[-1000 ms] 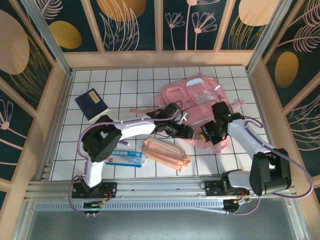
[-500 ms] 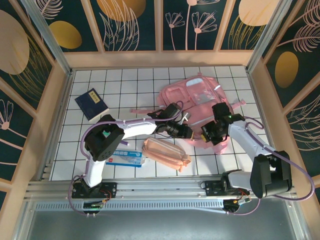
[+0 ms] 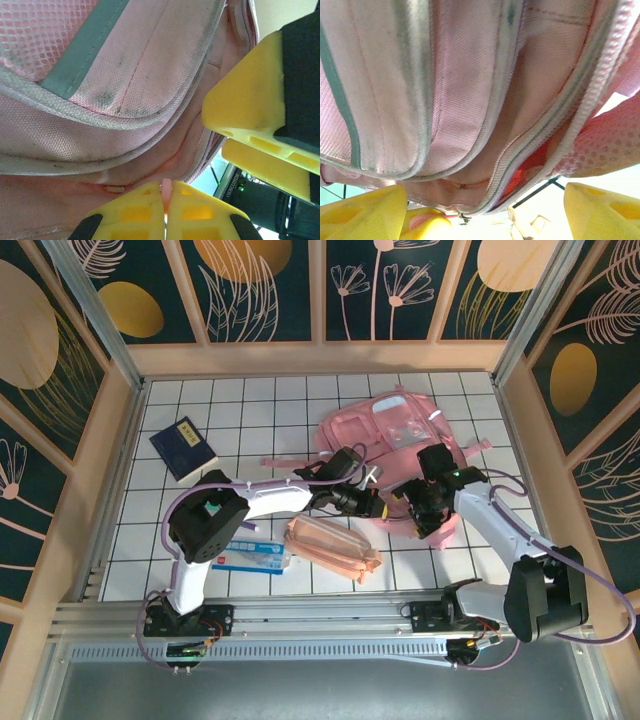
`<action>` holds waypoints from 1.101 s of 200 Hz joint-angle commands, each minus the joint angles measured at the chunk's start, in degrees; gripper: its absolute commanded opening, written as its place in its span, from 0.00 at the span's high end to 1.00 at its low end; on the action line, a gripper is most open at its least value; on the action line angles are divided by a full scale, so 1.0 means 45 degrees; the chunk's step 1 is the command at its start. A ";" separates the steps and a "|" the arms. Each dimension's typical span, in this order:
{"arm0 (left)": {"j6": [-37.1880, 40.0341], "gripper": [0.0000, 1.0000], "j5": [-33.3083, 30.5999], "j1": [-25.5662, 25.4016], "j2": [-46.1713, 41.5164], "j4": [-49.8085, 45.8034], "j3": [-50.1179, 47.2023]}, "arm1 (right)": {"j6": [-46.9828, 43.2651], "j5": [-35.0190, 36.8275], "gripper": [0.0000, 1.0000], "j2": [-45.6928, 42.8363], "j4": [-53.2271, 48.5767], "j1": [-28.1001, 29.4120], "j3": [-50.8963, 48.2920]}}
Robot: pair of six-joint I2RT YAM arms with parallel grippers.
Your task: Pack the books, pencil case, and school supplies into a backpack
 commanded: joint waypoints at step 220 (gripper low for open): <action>-0.0730 1.00 -0.6006 0.3986 -0.2550 0.3669 -0.4043 | 0.1929 0.1398 1.00 -0.1622 -0.0677 -0.0654 -0.0106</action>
